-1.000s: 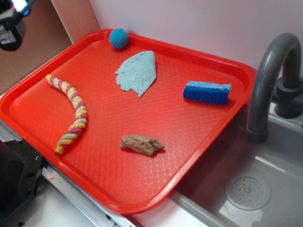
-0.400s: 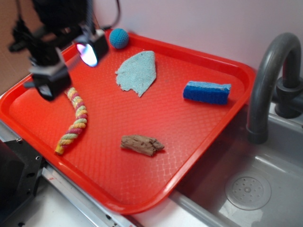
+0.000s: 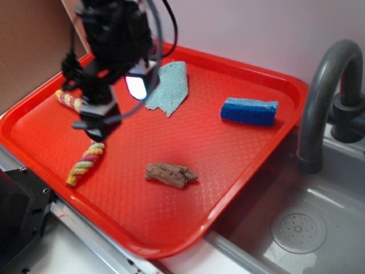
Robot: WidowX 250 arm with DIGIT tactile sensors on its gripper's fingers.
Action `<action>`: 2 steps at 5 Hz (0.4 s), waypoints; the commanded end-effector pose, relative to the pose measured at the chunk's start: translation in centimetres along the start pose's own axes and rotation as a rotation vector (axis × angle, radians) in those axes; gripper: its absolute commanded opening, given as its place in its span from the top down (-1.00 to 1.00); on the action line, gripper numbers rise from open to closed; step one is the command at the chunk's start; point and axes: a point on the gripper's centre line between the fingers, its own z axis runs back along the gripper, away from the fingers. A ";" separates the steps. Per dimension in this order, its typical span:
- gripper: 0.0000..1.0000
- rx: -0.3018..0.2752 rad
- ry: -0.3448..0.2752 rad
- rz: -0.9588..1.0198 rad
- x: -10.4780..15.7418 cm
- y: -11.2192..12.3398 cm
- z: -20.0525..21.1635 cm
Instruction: Grab the wood chip.
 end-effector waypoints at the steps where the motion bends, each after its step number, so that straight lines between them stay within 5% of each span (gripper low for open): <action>1: -1.00 0.004 0.073 -0.027 2.2 -1.2 -4.1; 2: -1.00 -0.006 0.120 -0.052 2.9 -1.7 -5.7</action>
